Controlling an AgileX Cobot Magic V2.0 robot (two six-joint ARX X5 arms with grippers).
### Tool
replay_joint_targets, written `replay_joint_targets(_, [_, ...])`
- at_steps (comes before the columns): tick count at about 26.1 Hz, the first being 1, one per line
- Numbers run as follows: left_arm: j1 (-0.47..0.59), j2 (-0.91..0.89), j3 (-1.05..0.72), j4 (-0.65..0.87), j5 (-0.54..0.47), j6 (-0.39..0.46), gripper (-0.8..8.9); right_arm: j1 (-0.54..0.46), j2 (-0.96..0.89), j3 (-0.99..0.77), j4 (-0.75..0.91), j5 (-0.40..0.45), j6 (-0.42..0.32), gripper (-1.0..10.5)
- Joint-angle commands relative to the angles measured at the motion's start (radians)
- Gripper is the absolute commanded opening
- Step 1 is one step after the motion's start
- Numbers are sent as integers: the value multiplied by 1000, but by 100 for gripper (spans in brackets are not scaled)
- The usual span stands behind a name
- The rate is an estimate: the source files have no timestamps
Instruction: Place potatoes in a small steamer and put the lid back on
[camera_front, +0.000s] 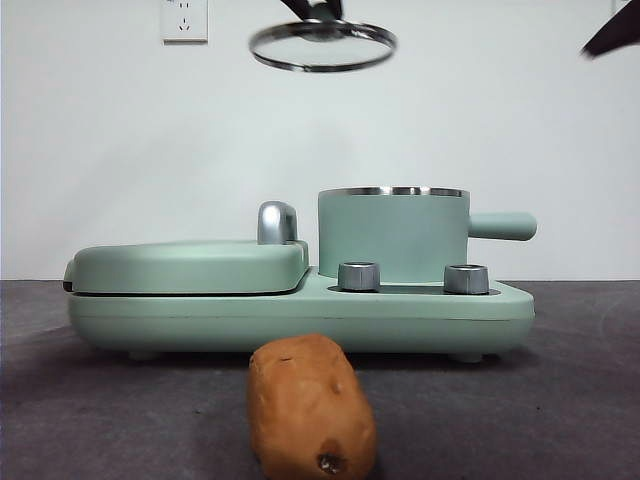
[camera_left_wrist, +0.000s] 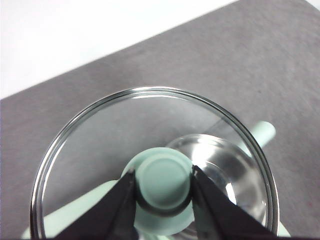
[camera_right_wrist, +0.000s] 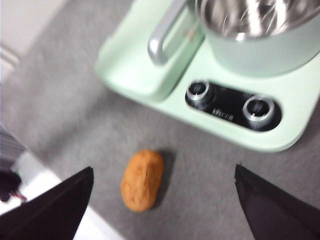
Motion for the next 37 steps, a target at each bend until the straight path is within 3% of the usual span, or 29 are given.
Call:
replay_joint_targets(1, [22, 8, 73, -3, -3, 9, 8, 118, 58, 18, 21, 75, 78, 452])
replay_joint_targets(5, [72, 0, 97, -31, -3, 6, 8, 271, 166, 21, 66, 168, 172, 452])
replay_joint_targets(13, [171, -22, 97, -49, -3, 0, 8, 460, 407, 21, 185, 220, 312, 452])
replay_joint_targets(25, [279, -24, 97, -48, -3, -25, 8, 547, 683, 51, 237, 295, 354, 452])
replay_joint_targets(33, [285, -24, 97, -43, -3, -32, 8, 555, 849, 105, 196, 327, 365, 449])
replay_joint_targets(37, [285, -24, 97, -41, -3, -39, 8, 566, 886, 105, 180, 346, 364, 255])
